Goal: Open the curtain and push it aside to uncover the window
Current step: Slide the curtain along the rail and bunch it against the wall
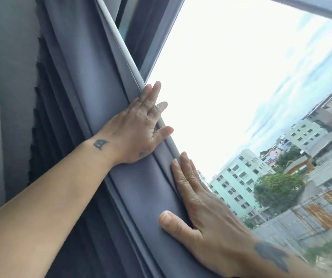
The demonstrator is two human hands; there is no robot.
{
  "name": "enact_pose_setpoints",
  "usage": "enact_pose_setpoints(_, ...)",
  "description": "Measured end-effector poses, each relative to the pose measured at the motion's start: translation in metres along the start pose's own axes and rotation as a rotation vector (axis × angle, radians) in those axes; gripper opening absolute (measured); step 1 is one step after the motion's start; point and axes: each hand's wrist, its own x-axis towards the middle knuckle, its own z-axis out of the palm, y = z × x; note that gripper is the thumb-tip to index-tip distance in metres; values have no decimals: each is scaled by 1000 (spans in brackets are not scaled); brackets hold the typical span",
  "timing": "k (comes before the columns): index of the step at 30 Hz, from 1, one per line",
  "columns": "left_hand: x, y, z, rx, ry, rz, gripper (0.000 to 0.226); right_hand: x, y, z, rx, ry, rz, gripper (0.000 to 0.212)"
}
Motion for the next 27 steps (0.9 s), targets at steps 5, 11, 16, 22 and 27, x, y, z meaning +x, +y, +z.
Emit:
enact_pose_setpoints(5, -24, -24, 11, -80, -2, -50, 53, 9, -17, 39, 105, -22, -2, 89)
enact_pose_setpoints(11, -60, -59, 44, -83, -78, -58, 40, 23, -23, 96, 109, -38, -28, 111)
enact_pose_setpoints(16, -109, -85, 102, -108, -209, -123, 42, 30, -14, 182, -10, 110, -109, 94)
enact_pose_setpoints(22, -161, -112, 161, -66, -290, -142, 57, 26, -2, 271, -94, 196, -168, 71)
enact_pose_setpoints(27, -192, -143, 211, -8, -353, -145, 63, 27, 17, 340, -27, 189, -125, 78)
